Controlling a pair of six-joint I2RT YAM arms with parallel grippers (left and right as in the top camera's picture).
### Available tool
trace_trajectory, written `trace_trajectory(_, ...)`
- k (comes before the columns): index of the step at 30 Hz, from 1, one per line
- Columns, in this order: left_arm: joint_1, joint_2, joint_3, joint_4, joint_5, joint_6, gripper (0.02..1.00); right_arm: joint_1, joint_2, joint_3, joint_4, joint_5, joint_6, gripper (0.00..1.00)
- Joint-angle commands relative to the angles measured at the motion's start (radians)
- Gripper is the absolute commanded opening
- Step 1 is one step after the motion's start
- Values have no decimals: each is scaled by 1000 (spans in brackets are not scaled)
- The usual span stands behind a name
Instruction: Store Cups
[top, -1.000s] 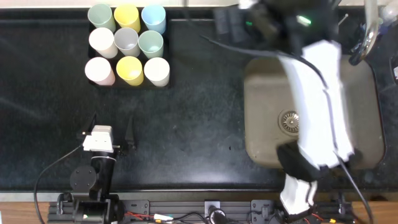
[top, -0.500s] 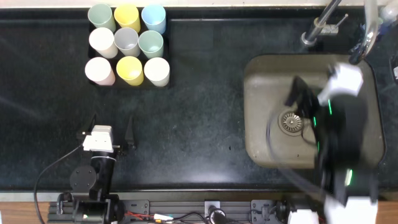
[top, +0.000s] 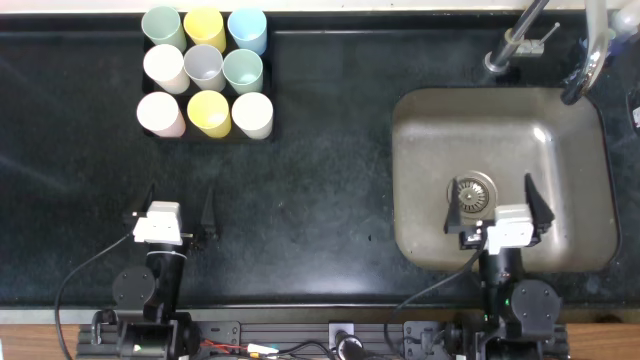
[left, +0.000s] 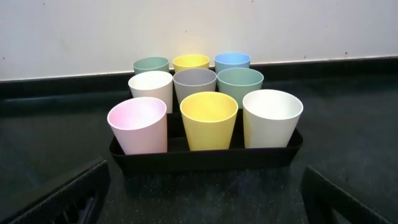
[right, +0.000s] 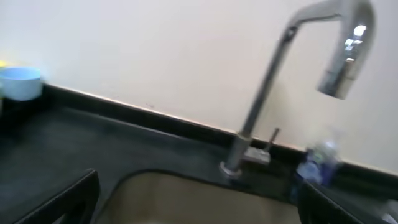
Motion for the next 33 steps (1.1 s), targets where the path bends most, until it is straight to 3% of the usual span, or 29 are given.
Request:
trace_trajectory(1, -5, -8, -2, -3, 6, 19, 1000, -5, -34, -85, 16, -72, -21, 996)
trace_trajectory(15, -5, -8, -2, -3, 6, 19, 1000, -5, -34, -237, 183, -94, -11, 998)
trace_trajectory(33, -5, -8, -2, -3, 6, 19, 1000, -5, -35, -235, 175, -91, -11, 998)
